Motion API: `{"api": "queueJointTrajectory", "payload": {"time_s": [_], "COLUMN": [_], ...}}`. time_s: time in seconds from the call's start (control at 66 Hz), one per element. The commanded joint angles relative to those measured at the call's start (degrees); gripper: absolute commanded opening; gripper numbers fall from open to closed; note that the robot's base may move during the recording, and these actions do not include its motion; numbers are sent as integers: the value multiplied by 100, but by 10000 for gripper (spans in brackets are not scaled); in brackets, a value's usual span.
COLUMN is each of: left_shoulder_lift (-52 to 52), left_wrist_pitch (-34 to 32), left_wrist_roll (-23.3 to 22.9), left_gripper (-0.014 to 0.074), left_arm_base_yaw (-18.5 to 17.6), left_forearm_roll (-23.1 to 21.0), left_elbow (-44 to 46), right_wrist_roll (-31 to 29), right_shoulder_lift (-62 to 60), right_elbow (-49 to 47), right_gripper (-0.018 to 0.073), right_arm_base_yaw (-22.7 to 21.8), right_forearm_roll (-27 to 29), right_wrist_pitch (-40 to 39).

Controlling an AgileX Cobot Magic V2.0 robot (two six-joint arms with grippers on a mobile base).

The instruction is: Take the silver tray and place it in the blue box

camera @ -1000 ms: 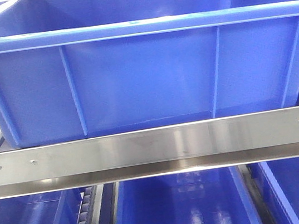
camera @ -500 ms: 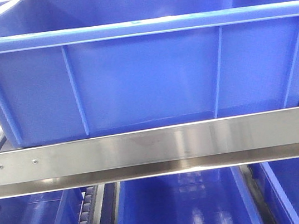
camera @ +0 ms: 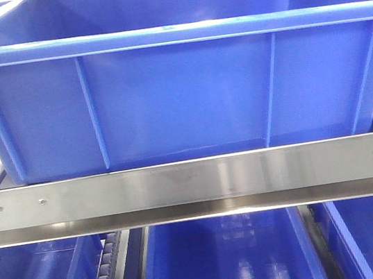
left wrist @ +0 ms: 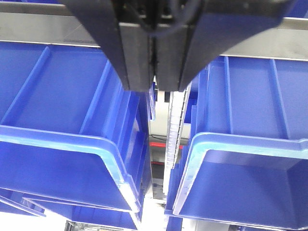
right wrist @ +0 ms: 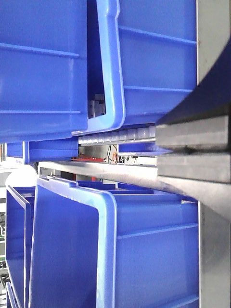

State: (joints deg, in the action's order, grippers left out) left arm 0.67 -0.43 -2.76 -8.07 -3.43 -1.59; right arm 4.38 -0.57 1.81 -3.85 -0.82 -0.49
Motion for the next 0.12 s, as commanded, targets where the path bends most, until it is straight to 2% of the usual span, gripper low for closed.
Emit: {"api": "queueJointTrajectory", "payload": {"time_s": [0.0,0.106], "left_shoulder_lift": [106,106], "left_wrist_pitch": [-514,-514], "left_wrist_roll": [24,24], "left_gripper": [-95,-95], "left_arm_base_yaw": [11,11], "left_forearm_roll": [-48,-48], "left_elbow": [18,18], "right_wrist_roll": [-2,-2], "right_shoulder_lift": [-118,-118], "right_elbow": [8,8], "right_gripper": [53,53], "right_arm_base_yaw": [-5,-5], "right_forearm_roll": [-70,-70], "right_wrist_pitch": [-514,-514]}}
